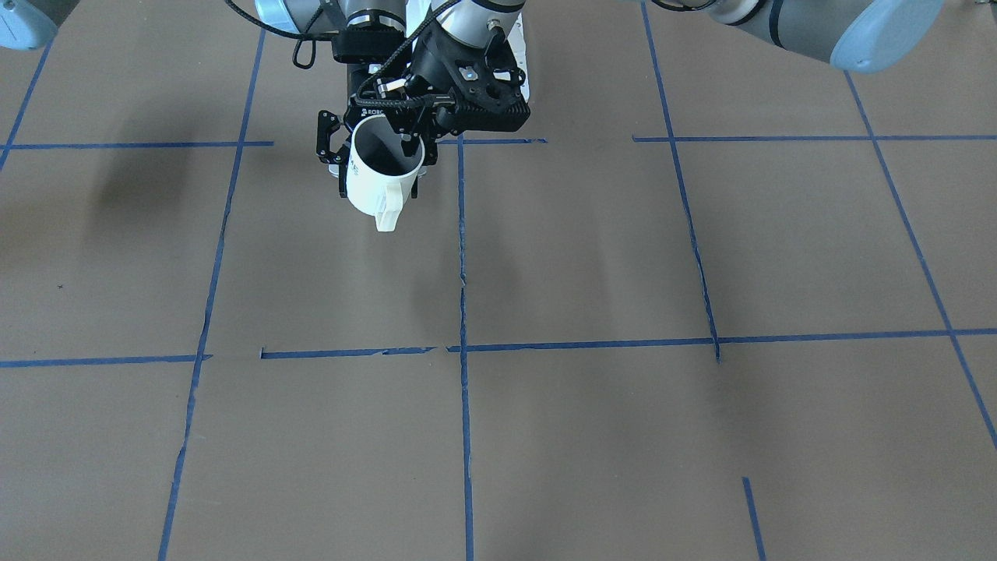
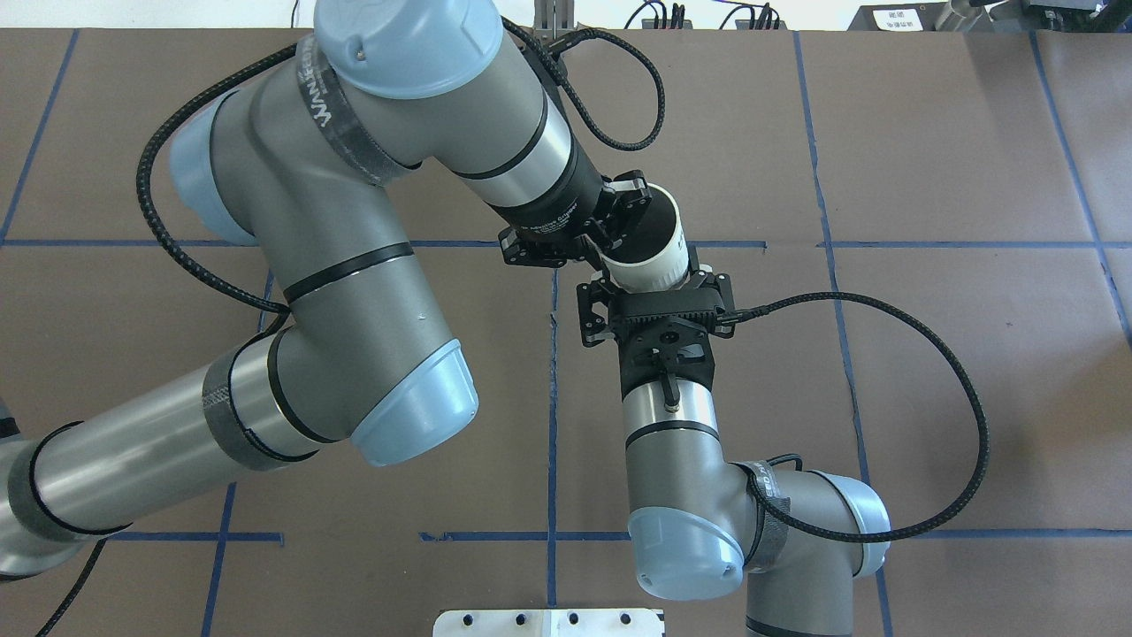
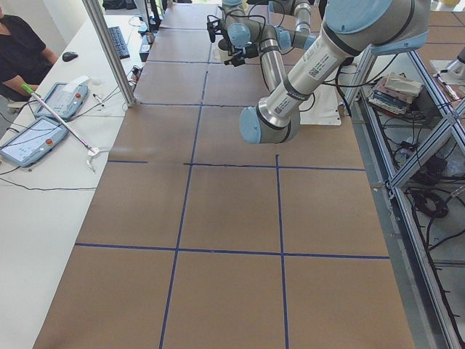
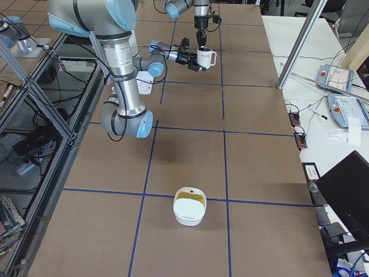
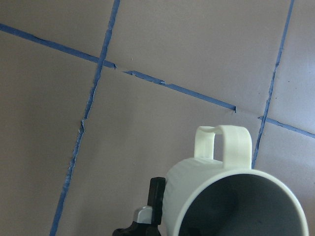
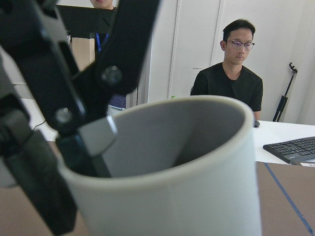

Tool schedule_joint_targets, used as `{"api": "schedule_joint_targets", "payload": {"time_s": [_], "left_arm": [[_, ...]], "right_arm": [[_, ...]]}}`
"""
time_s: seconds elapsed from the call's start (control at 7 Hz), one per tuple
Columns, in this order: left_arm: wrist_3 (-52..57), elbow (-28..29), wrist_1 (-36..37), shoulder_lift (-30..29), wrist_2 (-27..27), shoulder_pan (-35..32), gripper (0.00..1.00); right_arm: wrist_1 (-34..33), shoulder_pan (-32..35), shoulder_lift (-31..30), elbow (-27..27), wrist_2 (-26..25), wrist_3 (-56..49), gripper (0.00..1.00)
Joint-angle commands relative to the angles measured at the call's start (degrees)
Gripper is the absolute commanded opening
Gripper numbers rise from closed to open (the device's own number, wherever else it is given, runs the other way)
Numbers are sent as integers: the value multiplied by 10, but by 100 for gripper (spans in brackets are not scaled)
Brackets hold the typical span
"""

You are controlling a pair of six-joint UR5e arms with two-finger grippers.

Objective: Left arm hands cup to right arm to dump lemon

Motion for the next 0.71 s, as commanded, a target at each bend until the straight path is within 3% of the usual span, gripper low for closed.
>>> {"api": "schedule_joint_targets", "payload": {"time_s": [0.0, 0.57], "left_arm": [[-2, -1, 4, 0, 0, -1, 0], [-8, -21, 7, 0, 0, -26, 0]], "right_arm": [[0, -1, -3, -2, 3, -7, 100], [-2, -11, -8, -49, 4, -10, 100]]}}
